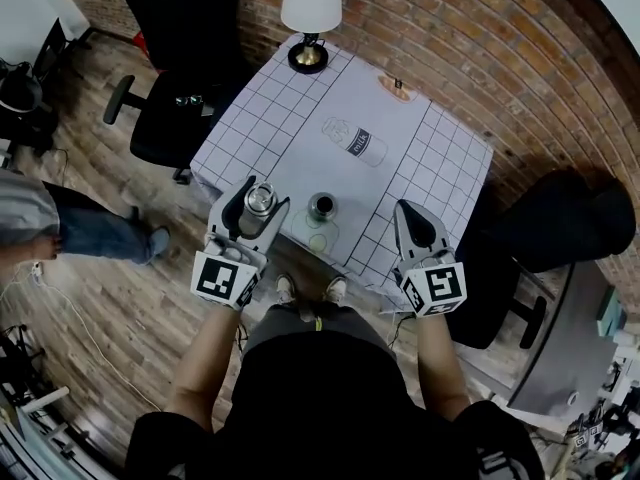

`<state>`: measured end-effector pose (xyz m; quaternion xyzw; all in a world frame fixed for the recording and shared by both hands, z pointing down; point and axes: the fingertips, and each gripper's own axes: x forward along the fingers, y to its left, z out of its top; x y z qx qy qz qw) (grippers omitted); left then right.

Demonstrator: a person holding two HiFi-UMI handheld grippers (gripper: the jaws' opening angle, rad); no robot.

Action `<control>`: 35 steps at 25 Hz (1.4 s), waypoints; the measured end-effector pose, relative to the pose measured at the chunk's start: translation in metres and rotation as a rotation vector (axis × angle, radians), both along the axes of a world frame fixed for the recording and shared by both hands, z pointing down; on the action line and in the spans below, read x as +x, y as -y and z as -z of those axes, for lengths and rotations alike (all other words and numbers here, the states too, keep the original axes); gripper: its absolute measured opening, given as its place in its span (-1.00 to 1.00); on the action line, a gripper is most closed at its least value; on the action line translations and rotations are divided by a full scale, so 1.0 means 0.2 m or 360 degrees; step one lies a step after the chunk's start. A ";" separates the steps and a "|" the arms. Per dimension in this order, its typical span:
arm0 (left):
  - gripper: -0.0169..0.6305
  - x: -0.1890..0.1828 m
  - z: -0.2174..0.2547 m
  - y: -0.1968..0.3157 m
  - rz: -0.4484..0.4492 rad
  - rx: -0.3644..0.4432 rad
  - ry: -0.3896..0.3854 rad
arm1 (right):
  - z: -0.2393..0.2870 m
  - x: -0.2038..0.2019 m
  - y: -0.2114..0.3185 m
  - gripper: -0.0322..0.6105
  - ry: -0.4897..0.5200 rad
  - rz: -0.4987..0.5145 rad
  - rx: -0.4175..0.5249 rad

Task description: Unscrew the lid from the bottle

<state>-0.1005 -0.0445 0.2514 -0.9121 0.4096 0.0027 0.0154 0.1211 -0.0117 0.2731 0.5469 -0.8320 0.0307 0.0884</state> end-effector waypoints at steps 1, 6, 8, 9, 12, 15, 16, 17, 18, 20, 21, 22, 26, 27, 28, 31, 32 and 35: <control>-0.11 -0.03 0.02 -0.01 0.0017 0.0006 -0.0008 | 0.04 0.02 0.00 -0.86 0.0002 -0.0017 0.0024; -0.11 -0.14 0.10 -0.03 0.0078 0.0012 -0.0034 | 0.22 0.09 -0.03 -0.86 0.0006 -0.0077 0.0133; -0.11 -0.19 0.12 -0.04 0.0099 0.0012 -0.0046 | 0.28 0.12 -0.05 -0.86 0.0010 -0.0107 0.0169; -0.11 -0.21 0.13 -0.04 0.0112 0.0014 -0.0052 | 0.31 0.14 -0.06 -0.86 0.0011 -0.0124 0.0185; -0.11 -0.27 0.18 -0.03 0.0155 0.0032 -0.0077 | 0.38 0.18 -0.09 -0.86 0.0009 -0.0174 0.0229; -0.11 -0.30 0.21 -0.03 0.0177 0.0051 -0.0090 | 0.43 0.21 -0.12 -0.86 0.0019 -0.0227 0.0262; -0.11 -0.31 0.22 -0.03 0.0179 0.0060 -0.0085 | 0.44 0.22 -0.12 -0.86 0.0023 -0.0242 0.0270; -0.11 -0.32 0.24 -0.03 0.0182 0.0069 -0.0077 | 0.45 0.23 -0.13 -0.86 0.0025 -0.0255 0.0277; -0.11 -0.33 0.25 -0.03 0.0186 0.0078 -0.0071 | 0.46 0.23 -0.13 -0.86 0.0027 -0.0266 0.0282; -0.11 -0.35 0.28 -0.04 0.0196 0.0093 -0.0063 | 0.47 0.24 -0.13 -0.86 0.0029 -0.0280 0.0287; -0.11 -0.35 0.29 -0.04 0.0199 0.0099 -0.0060 | 0.47 0.24 -0.13 -0.86 0.0030 -0.0284 0.0290; -0.11 -0.36 0.30 -0.04 0.0199 0.0104 -0.0056 | 0.48 0.23 -0.13 -0.86 0.0031 -0.0287 0.0292; -0.11 -0.35 0.29 -0.04 0.0183 0.0101 -0.0056 | 0.48 0.21 -0.12 -0.86 0.0025 -0.0286 0.0300; -0.11 -0.35 0.28 -0.03 0.0180 0.0098 -0.0060 | 0.47 0.20 -0.12 -0.86 0.0019 -0.0283 0.0300; -0.11 -0.35 0.28 -0.03 0.0176 0.0098 -0.0063 | 0.47 0.19 -0.11 -0.86 0.0011 -0.0280 0.0298; -0.11 -0.34 0.28 -0.03 0.0163 0.0094 -0.0067 | 0.46 0.17 -0.11 -0.86 -0.0010 -0.0271 0.0284; -0.11 -0.35 0.28 -0.03 0.0161 0.0092 -0.0067 | 0.46 0.16 -0.11 -0.86 -0.0011 -0.0268 0.0279; -0.11 -0.35 0.27 -0.03 0.0160 0.0086 -0.0069 | 0.45 0.14 -0.10 -0.86 -0.0011 -0.0258 0.0275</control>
